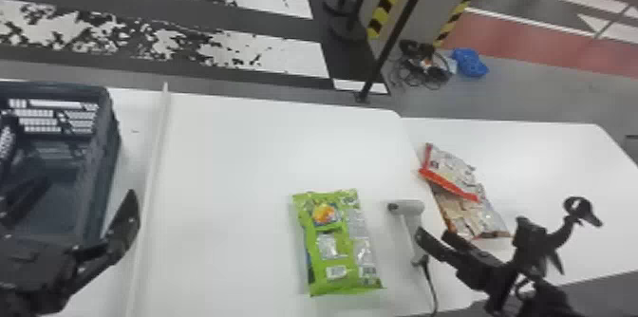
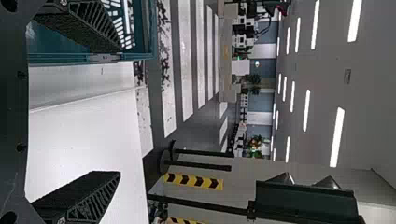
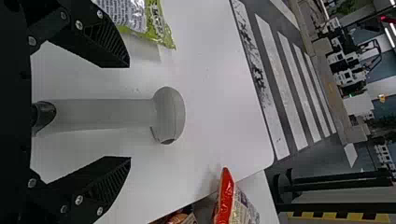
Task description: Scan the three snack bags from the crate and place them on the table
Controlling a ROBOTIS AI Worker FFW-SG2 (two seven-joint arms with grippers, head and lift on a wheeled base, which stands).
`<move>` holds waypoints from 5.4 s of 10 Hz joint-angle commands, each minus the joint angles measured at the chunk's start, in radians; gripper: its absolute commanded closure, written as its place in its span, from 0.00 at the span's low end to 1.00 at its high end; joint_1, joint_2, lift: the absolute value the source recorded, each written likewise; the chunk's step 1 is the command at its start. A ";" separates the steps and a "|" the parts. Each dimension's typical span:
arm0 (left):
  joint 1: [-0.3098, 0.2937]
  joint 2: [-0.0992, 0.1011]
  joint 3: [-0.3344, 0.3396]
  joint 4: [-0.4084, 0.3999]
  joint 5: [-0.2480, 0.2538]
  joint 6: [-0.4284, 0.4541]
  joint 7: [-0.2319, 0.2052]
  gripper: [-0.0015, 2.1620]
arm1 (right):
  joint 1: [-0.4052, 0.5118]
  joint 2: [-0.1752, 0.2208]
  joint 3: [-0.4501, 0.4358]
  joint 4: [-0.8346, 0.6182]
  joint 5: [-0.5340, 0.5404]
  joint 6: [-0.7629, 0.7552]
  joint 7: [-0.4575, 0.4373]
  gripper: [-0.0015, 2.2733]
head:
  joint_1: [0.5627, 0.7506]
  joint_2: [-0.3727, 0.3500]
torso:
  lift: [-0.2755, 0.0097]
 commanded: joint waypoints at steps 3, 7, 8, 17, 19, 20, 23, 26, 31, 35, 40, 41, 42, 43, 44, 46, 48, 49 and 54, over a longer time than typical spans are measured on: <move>0.000 0.000 -0.003 0.000 -0.001 0.000 0.000 0.02 | 0.045 -0.017 -0.037 -0.278 -0.040 0.550 0.139 0.03 | 0.70 0.03 | 0.84; 0.032 0.012 0.006 -0.013 -0.001 -0.013 0.001 0.02 | -0.073 -0.052 0.132 -0.210 0.075 0.661 0.208 0.03 | 0.70 0.03 | 0.84; 0.041 0.012 0.009 -0.019 -0.001 -0.013 0.001 0.02 | -0.091 -0.052 0.171 -0.178 0.096 0.615 0.208 0.03 | 0.70 0.04 | 0.84; 0.055 0.022 0.009 -0.036 -0.013 -0.009 0.008 0.02 | -0.156 -0.045 0.333 0.003 0.210 0.241 0.264 0.95 | 0.70 0.16 | 0.84; 0.057 0.022 0.011 -0.025 -0.011 -0.022 0.008 0.02 | -0.133 -0.038 0.336 0.002 0.219 0.155 0.261 0.98 | 0.70 0.18 | 0.84; 0.057 0.022 0.009 -0.023 -0.011 -0.028 0.008 0.02 | -0.120 -0.035 0.330 0.000 0.216 0.133 0.259 0.98 | 0.70 0.19 | 0.84; 0.060 0.022 0.008 -0.025 -0.011 -0.031 0.009 0.02 | -0.048 -0.034 0.260 -0.066 0.133 0.139 0.265 0.98 | 0.70 0.17 | 0.84; 0.064 0.022 0.008 -0.031 -0.011 -0.031 0.009 0.02 | 0.022 -0.029 0.152 -0.176 -0.021 0.216 0.308 0.98 | 0.70 0.16 | 0.84; 0.080 0.020 -0.008 -0.037 -0.025 -0.031 0.021 0.02 | -0.087 -0.020 -0.170 -0.178 -0.252 0.477 0.254 0.98 | 0.70 0.04 | 0.84; 0.087 0.018 -0.008 -0.016 -0.027 -0.065 0.021 0.02 | -0.291 -0.080 -0.277 0.135 -0.231 0.348 -0.014 0.98 | 0.70 0.03 | 0.84; 0.089 0.022 -0.021 -0.013 -0.027 -0.098 0.023 0.02 | -0.561 -0.204 -0.187 0.621 -0.102 0.176 -0.270 0.96 | 0.70 0.03 | 0.84; 0.094 0.029 -0.021 -0.011 -0.027 -0.117 0.021 0.02 | -0.575 -0.219 -0.153 0.660 -0.100 0.176 -0.290 0.96 | 0.70 0.03 | 0.84; 0.095 0.032 -0.021 -0.011 -0.027 -0.117 0.021 0.02 | -0.579 -0.219 -0.139 0.666 -0.091 0.176 -0.322 0.96 | 0.70 0.03 | 0.84; 0.095 0.034 -0.021 -0.011 -0.027 -0.117 0.021 0.02 | -0.591 -0.219 -0.135 0.684 -0.093 0.179 -0.399 0.86 | 0.70 0.03 | 0.84; 0.095 0.034 -0.021 -0.011 -0.027 -0.117 0.021 0.02 | -0.591 -0.219 -0.095 0.683 -0.093 0.179 -0.499 0.31 | 0.70 0.03 | 0.84; 0.089 0.032 -0.029 -0.011 -0.027 -0.111 0.021 0.02 | -0.575 -0.219 -0.047 0.663 -0.100 0.139 -0.473 0.00 | 0.70 0.03 | 0.84; 0.081 0.029 -0.040 -0.010 -0.033 -0.095 0.023 0.02 | -0.512 -0.210 -0.044 0.571 -0.125 0.130 -0.466 0.02 | 0.70 0.03 | 0.84; 0.080 0.028 -0.041 -0.008 -0.037 -0.089 0.024 0.02 | -0.444 -0.183 -0.063 0.468 -0.140 0.130 -0.473 0.02 | 0.70 0.03 | 0.84; 0.038 0.018 -0.086 0.018 -0.039 -0.037 0.047 0.02 | -0.059 0.072 -0.165 -0.242 -0.237 0.293 -0.428 0.03 | 0.70 0.03 | 0.84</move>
